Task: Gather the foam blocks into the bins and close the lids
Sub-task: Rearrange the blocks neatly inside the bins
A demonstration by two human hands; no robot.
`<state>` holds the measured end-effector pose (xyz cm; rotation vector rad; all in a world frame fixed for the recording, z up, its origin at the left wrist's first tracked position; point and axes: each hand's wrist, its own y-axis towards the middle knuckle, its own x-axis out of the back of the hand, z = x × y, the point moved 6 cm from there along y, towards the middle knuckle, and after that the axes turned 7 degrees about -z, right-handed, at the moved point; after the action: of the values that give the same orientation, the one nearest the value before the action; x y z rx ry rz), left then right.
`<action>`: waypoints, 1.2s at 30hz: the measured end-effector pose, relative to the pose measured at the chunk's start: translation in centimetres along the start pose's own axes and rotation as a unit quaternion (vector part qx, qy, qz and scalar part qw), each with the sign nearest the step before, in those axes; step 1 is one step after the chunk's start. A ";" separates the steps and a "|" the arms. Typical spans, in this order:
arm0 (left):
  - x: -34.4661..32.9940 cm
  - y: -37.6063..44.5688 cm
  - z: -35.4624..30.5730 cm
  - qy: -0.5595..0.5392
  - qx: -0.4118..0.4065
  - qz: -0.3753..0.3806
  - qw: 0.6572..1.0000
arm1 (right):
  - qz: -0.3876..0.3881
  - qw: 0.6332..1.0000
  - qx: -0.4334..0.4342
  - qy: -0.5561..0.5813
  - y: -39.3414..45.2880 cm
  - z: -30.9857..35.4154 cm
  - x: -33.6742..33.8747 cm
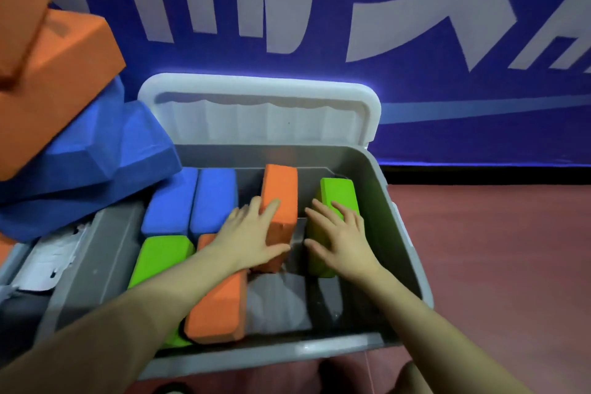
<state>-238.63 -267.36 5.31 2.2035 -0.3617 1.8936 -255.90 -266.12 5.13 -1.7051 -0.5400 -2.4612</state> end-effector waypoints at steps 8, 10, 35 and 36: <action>-1.5 2.4 -0.9 0.012 0.046 0.028 0.999 | 0.041 0.988 -0.120 -0.091 0.1 -3.0 -0.6; -2.0 2.5 -1.3 -0.001 0.052 0.026 0.998 | 0.041 0.988 -0.109 -0.097 0.5 -2.8 -0.8; -0.9 1.1 3.0 0.011 -0.040 -0.093 0.995 | -0.055 0.996 -0.040 0.057 4.0 3.9 -2.5; -0.8 0.9 3.0 0.010 -0.042 -0.093 0.995 | -0.059 0.997 -0.031 0.050 4.3 3.8 -2.8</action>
<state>-236.27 -269.16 4.03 2.0837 -0.2208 1.7682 -250.32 -269.19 4.70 -1.6044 -0.5742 -2.6555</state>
